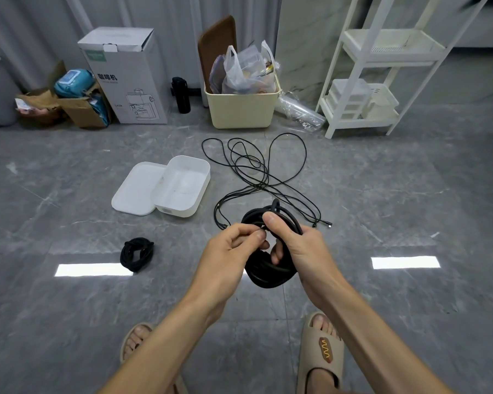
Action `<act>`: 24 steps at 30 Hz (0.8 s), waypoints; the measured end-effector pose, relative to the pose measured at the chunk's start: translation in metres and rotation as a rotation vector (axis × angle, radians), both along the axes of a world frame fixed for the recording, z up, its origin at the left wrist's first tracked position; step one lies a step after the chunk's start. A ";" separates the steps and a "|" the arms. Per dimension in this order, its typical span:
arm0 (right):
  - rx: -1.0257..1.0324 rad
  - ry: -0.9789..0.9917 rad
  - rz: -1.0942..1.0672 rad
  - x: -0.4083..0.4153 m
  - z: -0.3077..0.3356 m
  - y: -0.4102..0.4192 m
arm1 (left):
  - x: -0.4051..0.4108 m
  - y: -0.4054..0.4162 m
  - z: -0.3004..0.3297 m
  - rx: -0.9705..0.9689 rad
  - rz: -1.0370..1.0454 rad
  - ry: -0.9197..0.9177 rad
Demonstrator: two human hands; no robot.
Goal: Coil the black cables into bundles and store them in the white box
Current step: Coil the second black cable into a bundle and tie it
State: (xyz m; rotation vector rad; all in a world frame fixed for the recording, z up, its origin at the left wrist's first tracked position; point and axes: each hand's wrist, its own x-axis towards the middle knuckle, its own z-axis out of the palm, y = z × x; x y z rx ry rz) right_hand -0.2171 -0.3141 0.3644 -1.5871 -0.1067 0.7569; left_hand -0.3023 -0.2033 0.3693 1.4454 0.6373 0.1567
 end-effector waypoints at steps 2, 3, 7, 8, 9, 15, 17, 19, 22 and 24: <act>0.001 0.013 -0.030 -0.002 -0.001 0.000 | 0.002 -0.002 -0.002 0.021 0.031 0.007; 0.005 0.012 -0.044 -0.003 -0.001 0.000 | 0.002 -0.002 -0.003 0.107 0.041 0.010; -0.004 -0.063 -0.063 -0.004 -0.001 0.001 | 0.002 -0.001 -0.002 0.580 0.013 0.010; -0.010 -0.077 -0.055 -0.005 0.000 0.001 | 0.001 -0.001 -0.002 0.612 0.004 0.006; -0.017 -0.083 -0.040 -0.005 0.001 0.000 | 0.000 -0.001 -0.003 0.641 -0.005 0.005; -0.065 -0.127 -0.012 -0.006 0.002 0.001 | -0.003 0.002 -0.007 0.692 -0.011 -0.005; -0.077 -0.141 -0.030 -0.007 0.001 0.001 | -0.002 0.004 -0.006 0.667 -0.019 0.022; -0.069 -0.133 -0.052 -0.007 0.002 0.000 | -0.001 0.007 -0.006 0.609 -0.061 0.087; -0.048 -0.133 -0.064 -0.006 0.000 0.000 | -0.002 0.015 -0.007 0.514 -0.155 0.170; -0.028 -0.143 -0.054 -0.008 0.000 0.001 | -0.003 0.016 -0.008 0.475 -0.144 0.147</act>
